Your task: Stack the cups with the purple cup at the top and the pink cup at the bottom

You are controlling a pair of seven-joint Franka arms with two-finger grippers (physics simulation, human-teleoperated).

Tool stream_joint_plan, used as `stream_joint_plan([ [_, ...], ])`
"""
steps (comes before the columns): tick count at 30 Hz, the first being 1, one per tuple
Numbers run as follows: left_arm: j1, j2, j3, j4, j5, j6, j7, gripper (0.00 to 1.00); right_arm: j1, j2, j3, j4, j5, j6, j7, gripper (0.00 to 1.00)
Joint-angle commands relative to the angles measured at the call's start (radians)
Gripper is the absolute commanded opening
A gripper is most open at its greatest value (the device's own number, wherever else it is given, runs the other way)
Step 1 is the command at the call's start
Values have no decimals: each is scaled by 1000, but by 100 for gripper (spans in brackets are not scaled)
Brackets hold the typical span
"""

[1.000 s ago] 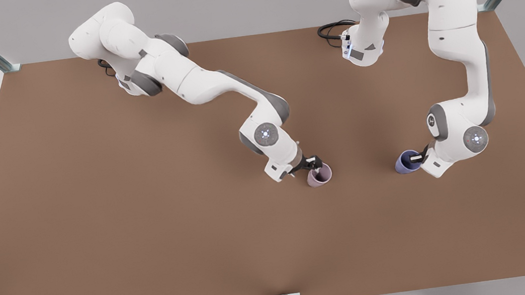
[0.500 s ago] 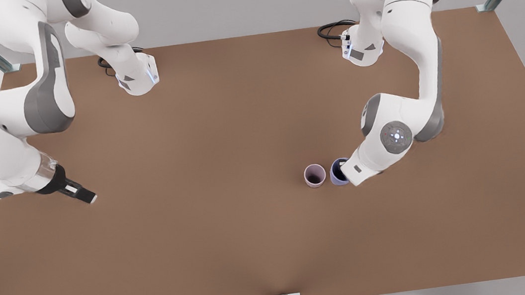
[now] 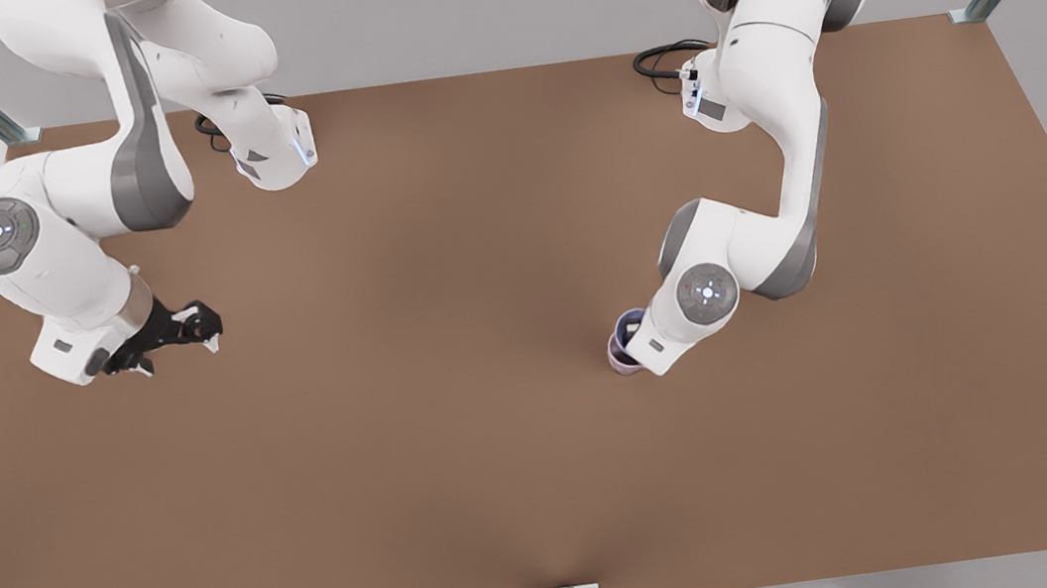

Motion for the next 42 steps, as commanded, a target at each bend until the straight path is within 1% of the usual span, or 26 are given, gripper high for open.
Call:
stream_joint_plan([
  [1,3,-3,-4,-12,-6,43,-232,21,11,14,-1,25,-21,12,-509,100],
  [2,7,-3,-5,-12,-11,46,-232,21,7,14,-4,25,-16,-37,-172,100],
  [3,7,-3,-7,-12,-12,57,-234,21,5,17,-4,24,-13,-50,68,100],
  [5,10,-3,-11,-15,-14,69,-234,21,-7,21,-13,28,-10,-108,270,100],
  [7,17,-3,-11,-15,-14,69,-234,21,-16,21,-14,25,-8,-110,390,100],
  [10,17,0,-11,-15,-14,72,-232,21,-22,20,-14,24,39,-116,488,100],
  [17,18,-3,-14,-61,-14,75,-232,21,-39,41,-16,40,65,-102,496,100],
  [19,23,-2,-19,-61,-14,77,-232,21,-39,75,-16,94,70,-113,495,100],
  [23,33,0,-28,-62,-17,95,-232,21,-38,75,-16,92,67,-106,548,100],
  [39,44,6,-34,-104,-18,155,-224,22,-38,77,-14,94,67,-100,531,100],
  [40,44,6,-34,-104,-18,155,-224,31,-36,77,-14,94,65,-100,530,100],
  [41,46,6,-34,-104,-18,161,-224,46,-36,77,-14,94,65,-99,531,100],
  [42,46,7,-34,-104,-18,161,-224,48,-35,77,-14,94,64,-97,531,100],
])
